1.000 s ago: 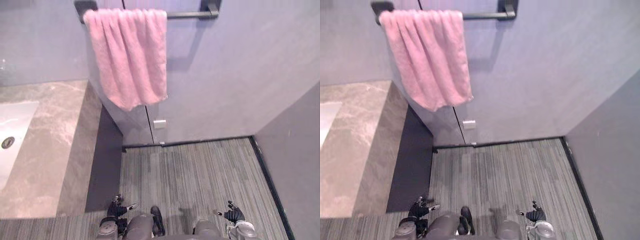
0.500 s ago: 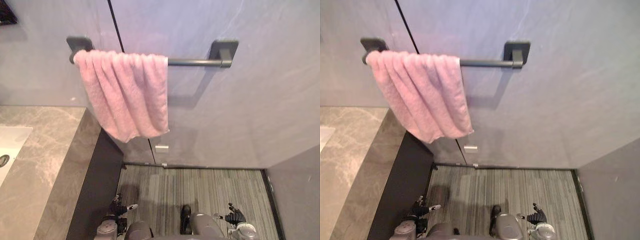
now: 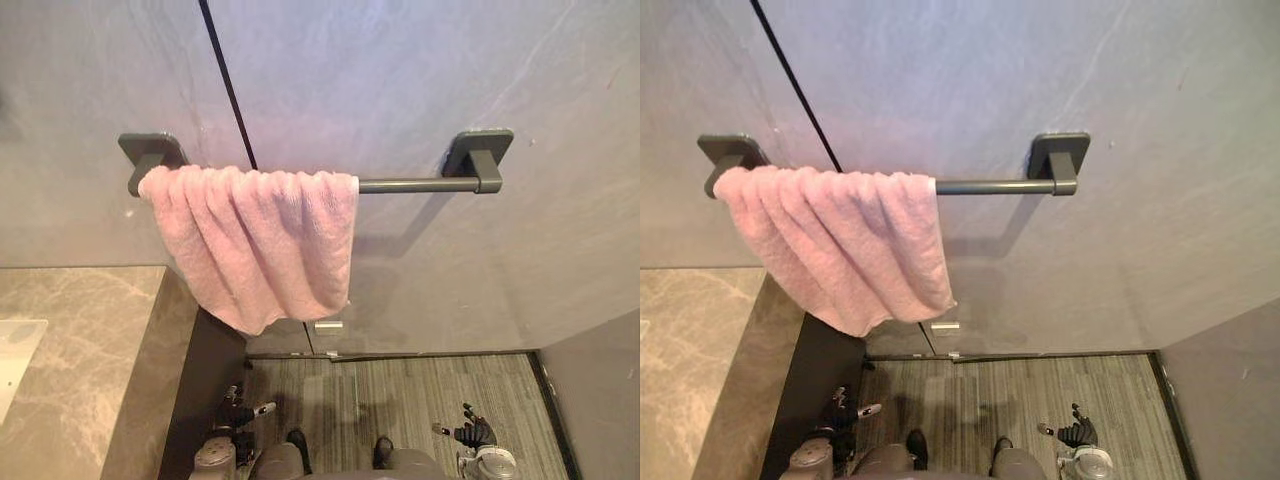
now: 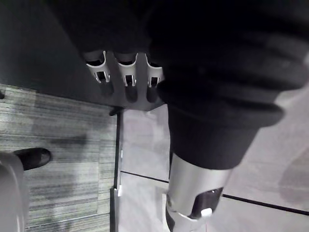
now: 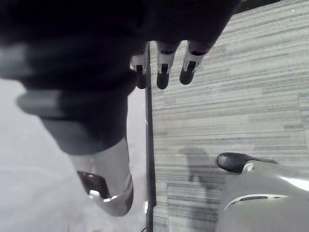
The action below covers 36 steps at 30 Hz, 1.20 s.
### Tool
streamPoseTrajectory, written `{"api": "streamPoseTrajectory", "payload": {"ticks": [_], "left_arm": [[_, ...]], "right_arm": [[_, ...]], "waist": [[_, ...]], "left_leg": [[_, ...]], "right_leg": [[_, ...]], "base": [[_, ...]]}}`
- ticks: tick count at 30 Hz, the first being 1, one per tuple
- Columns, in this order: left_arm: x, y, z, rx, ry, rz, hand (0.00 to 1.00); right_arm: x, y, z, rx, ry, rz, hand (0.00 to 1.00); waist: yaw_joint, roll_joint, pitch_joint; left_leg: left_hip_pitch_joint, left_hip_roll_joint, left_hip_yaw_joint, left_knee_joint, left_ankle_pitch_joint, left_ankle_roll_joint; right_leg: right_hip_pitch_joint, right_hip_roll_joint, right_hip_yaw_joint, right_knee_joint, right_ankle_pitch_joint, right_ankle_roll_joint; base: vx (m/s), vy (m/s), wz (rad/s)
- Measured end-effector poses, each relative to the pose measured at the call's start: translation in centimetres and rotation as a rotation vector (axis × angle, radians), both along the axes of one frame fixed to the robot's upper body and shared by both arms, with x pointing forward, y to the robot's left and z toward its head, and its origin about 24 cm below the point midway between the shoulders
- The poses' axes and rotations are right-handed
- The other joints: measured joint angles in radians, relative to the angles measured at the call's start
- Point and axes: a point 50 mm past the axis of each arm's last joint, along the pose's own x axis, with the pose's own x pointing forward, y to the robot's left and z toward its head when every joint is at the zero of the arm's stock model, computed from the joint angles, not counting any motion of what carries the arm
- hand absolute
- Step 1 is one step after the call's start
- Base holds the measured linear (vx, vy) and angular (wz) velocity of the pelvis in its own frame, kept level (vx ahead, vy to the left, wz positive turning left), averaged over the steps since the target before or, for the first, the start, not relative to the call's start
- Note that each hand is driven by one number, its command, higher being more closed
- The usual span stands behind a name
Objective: Organize washtable
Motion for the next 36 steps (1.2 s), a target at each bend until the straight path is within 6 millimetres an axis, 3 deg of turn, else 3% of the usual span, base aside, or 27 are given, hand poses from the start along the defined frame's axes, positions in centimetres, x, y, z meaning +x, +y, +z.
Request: {"api": "streamPoseTrajectory", "payload": {"ticks": [5,15,29,36], "left_arm": [[0.3,0.0,0.2,0.005,-0.016,0.001,0.00],[3.2,0.5,6.4,0.005,-0.399,0.051,0.00],[5.3,1.4,12.2,0.057,-0.685,0.071,0.00],[6.4,3.5,14.2,0.146,-0.752,0.059,0.00]], "right_arm": [[0.1,0.1,0.0,0.001,0.001,0.003,0.00],[0.7,-0.2,0.4,-0.024,-0.030,0.037,0.00],[1.7,0.0,1.0,-0.036,-0.069,0.079,0.00],[1.8,-0.2,1.1,-0.055,-0.058,0.142,0.00]], "waist": [[-0.001,0.008,-0.006],[0.000,0.016,-0.026],[-0.001,0.013,-0.059],[-0.005,0.013,-0.075]], "left_leg": [[0.010,-0.004,-0.012,-0.034,0.016,0.005],[0.026,-0.011,-0.057,-0.111,0.066,0.010],[0.035,-0.020,-0.069,-0.126,0.071,0.014],[0.045,-0.021,-0.066,-0.140,0.071,0.014]], "right_leg": [[0.009,0.007,-0.016,-0.015,0.000,0.000],[0.006,0.007,-0.045,-0.021,0.002,-0.004],[0.023,0.009,-0.050,-0.048,0.011,-0.002],[0.033,0.012,-0.046,-0.068,0.019,-0.001]], "base": [[0.04,-0.019,0.08],[-0.05,-0.015,0.11],[-0.01,0.001,0.01],[0.00,0.000,0.00]]}}
